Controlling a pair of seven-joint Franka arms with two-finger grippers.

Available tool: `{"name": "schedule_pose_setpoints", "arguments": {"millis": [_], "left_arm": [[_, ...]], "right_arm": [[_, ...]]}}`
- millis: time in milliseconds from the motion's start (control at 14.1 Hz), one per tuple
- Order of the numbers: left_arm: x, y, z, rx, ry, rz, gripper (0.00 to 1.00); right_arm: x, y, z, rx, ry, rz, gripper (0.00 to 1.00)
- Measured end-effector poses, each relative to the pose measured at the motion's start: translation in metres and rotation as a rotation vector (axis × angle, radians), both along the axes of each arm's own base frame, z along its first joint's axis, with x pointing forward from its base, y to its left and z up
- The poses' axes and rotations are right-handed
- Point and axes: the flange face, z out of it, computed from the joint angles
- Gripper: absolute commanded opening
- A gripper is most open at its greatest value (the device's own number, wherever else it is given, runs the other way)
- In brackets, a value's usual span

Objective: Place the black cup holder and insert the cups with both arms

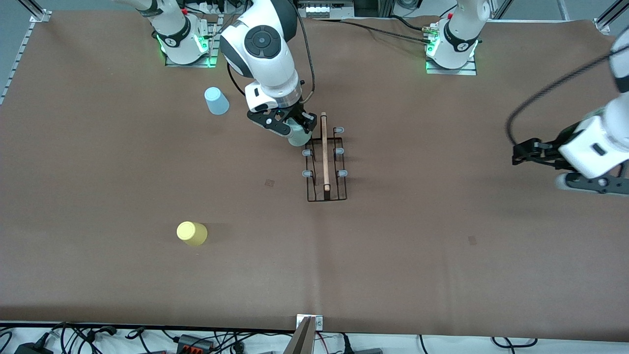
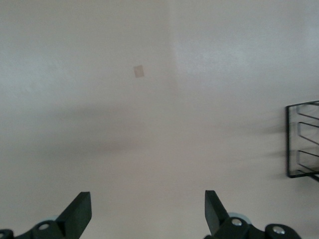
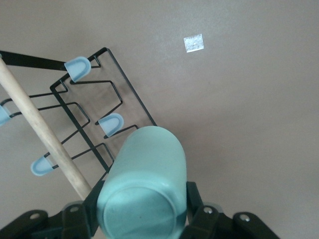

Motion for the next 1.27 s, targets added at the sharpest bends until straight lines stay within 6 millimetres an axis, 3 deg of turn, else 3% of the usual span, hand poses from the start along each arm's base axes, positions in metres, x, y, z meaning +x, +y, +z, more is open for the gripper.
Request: {"name": "schedule_pose_setpoints", "arguments": {"millis": [142, 425, 496, 637, 920, 1062, 1133, 1274], "left_arm": [[-0.009, 0.016, 0.006, 0.005, -0.008, 0.049, 1.0], [-0.046, -0.012, 0.016, 0.042, -0.106, 0.03, 1.0], [-0.057, -0.014, 0.018, 0.042, -0.115, 0.026, 1.0], [-0.072, -0.014, 0.02, 0.043, -0.121, 0.027, 1.0], [-0.075, -0.004, 0.014, 0.044, -0.109, 0.042, 1.0], [-0.076, -0.003, 0.012, 0.045, -0.1, 0.043, 1.0], [-0.076, -0.004, 0.012, 0.045, -0.099, 0.042, 1.0], [-0.076, -0.005, 0.013, 0.045, -0.099, 0.04, 1.0]], "right_arm": [[-0.003, 0.004, -0.005, -0.003, 0.005, 0.006, 0.31], [-0.004, 0.01, -0.019, 0.008, 0.004, 0.01, 0.42], [-0.003, 0.011, -0.024, 0.01, 0.004, 0.009, 0.52], [-0.003, 0.013, -0.03, 0.01, 0.008, 0.01, 1.0], [0.002, 0.012, -0.025, 0.014, -0.003, 0.014, 1.0], [0.017, 0.001, -0.012, 0.011, -0.021, 0.037, 1.0], [0.03, -0.015, -0.001, -0.002, -0.028, 0.07, 1.0], [0.06, -0.066, 0.019, -0.052, -0.021, 0.18, 1.0]]}}
